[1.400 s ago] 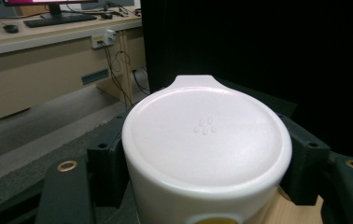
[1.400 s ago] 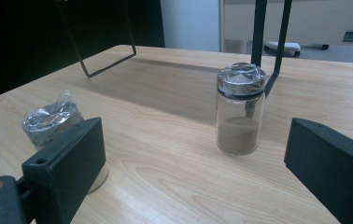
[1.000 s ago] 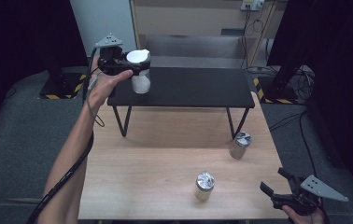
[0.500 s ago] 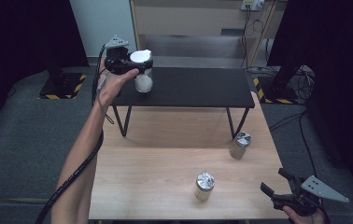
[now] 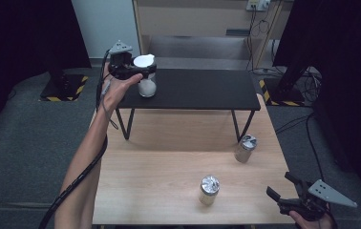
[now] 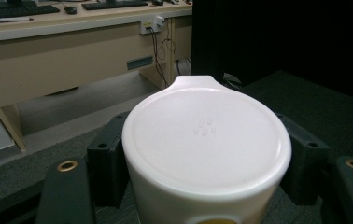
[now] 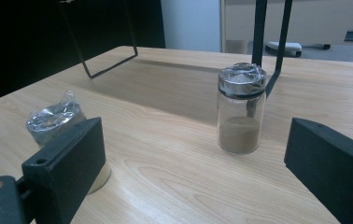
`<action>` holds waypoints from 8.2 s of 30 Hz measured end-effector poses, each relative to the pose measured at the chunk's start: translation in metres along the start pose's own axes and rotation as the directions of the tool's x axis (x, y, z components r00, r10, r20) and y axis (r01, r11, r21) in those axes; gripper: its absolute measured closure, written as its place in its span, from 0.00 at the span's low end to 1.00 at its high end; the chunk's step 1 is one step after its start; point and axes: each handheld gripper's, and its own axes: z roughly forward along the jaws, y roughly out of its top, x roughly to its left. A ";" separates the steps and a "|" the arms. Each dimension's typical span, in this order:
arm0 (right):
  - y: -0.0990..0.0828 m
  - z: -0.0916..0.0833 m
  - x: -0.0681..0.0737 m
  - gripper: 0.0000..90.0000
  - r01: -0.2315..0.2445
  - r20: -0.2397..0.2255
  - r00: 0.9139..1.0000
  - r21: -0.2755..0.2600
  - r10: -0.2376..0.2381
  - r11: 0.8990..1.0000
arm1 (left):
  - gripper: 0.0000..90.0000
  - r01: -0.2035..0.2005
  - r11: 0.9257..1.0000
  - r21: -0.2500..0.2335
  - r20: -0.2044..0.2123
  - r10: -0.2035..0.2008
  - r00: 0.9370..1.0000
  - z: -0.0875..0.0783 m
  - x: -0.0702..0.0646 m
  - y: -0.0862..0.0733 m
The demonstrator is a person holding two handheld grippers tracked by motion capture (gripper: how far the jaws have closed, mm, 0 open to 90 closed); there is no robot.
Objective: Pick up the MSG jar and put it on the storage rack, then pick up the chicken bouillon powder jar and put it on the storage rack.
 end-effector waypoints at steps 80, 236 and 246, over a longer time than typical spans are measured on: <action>0.002 0.001 0.002 0.06 0.013 -0.013 1.000 0.006 -0.013 1.000 | 0.03 -0.106 0.966 -0.236 0.243 0.164 0.956 -0.121 -0.040 -0.031; 0.027 0.029 0.015 0.03 0.098 -0.176 0.979 -0.022 -0.100 0.995 | 0.00 0.018 0.996 -0.092 0.117 -0.007 0.993 -0.191 -0.059 -0.280; 0.032 0.050 0.021 0.04 0.133 -0.235 0.963 0.001 -0.129 0.991 | 0.00 0.002 0.996 -0.086 0.118 0.008 0.993 -0.190 -0.060 -0.279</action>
